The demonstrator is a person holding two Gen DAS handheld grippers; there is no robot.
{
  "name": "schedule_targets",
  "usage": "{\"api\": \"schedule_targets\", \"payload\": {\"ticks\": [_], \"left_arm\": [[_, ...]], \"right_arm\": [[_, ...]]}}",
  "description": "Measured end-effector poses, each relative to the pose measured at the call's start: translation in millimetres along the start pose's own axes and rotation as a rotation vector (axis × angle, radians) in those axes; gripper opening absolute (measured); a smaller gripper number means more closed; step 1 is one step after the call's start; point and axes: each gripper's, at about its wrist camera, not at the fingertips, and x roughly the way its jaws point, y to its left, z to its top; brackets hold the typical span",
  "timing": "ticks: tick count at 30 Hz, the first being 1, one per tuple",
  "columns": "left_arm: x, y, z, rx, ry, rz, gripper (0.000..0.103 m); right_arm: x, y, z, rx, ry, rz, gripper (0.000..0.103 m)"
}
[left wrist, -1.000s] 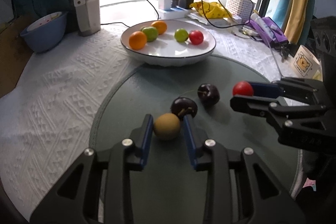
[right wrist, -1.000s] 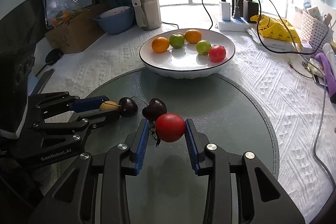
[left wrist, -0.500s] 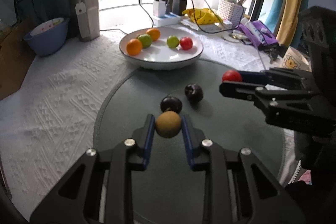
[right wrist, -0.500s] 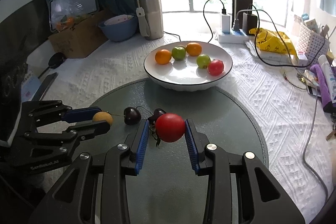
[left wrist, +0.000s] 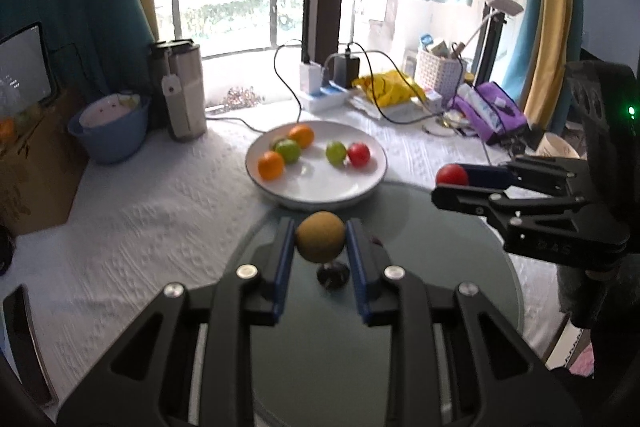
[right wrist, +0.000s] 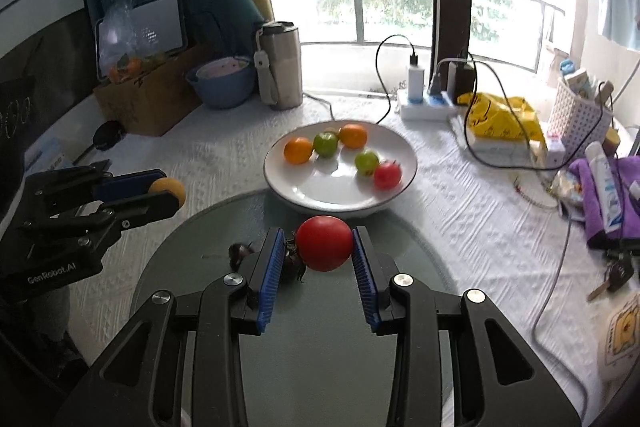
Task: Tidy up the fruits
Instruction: 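Carry the kiwi with the left tool while the right tool carries the tomato to the plate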
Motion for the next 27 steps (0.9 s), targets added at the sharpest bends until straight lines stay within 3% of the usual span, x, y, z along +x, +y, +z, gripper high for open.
{"api": "schedule_targets", "payload": {"ticks": [11, 27], "left_arm": [[29.6, 2.7, 25.3, 0.019, -0.001, 0.000, 0.027], [106.8, 25.9, 38.2, -0.016, 0.085, -0.021, 0.027]], "right_arm": [[19.0, -12.4, 19.9, -0.003, 0.006, 0.012, 0.037], [82.5, -22.2, 34.7, 0.002, 0.082, 0.072, 0.037]]}}
